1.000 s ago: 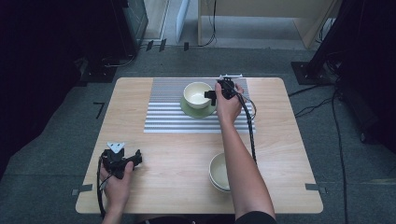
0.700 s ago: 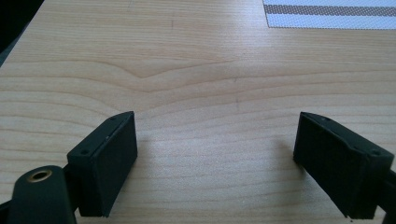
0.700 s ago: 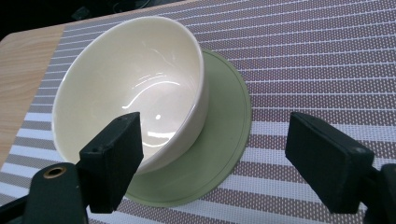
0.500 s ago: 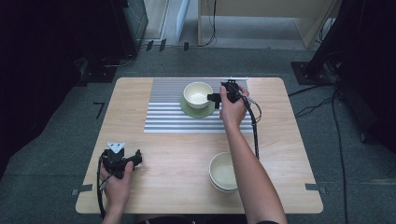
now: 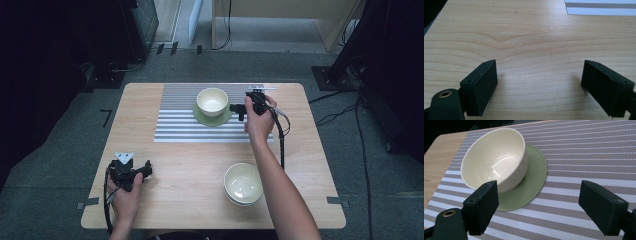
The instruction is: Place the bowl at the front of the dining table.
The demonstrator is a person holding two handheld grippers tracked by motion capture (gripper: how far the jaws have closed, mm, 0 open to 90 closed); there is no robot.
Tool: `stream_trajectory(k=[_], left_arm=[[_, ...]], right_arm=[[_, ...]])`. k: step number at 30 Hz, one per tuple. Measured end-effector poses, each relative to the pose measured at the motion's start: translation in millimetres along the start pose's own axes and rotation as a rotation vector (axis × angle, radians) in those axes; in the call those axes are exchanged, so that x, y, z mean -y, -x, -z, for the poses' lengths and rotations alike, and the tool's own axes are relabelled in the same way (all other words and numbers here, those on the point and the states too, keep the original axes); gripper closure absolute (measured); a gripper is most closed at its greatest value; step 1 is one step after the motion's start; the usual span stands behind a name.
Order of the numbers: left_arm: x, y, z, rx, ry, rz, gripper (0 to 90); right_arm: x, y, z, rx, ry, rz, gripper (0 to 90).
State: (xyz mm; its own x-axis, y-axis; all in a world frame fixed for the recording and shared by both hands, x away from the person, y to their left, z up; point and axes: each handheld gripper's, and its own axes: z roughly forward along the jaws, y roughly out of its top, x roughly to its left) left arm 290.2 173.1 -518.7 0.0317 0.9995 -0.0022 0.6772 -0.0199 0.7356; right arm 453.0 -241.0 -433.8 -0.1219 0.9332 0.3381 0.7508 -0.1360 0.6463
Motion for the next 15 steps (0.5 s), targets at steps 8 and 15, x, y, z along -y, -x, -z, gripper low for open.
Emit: stream_trajectory(k=[8, 15], left_arm=[[0.0, 0.0, 0.0, 0.0, 0.0, 0.0, 13.0], [0.0, 0.0, 0.0, 0.0, 0.0, 0.0, 13.0]], right_arm=[[8.1, 11.7, 12.6, -0.023, 0.016, -0.014, 17.1], [16.8, 17.2, 25.4, -0.038, 0.026, -0.013, 17.1]])
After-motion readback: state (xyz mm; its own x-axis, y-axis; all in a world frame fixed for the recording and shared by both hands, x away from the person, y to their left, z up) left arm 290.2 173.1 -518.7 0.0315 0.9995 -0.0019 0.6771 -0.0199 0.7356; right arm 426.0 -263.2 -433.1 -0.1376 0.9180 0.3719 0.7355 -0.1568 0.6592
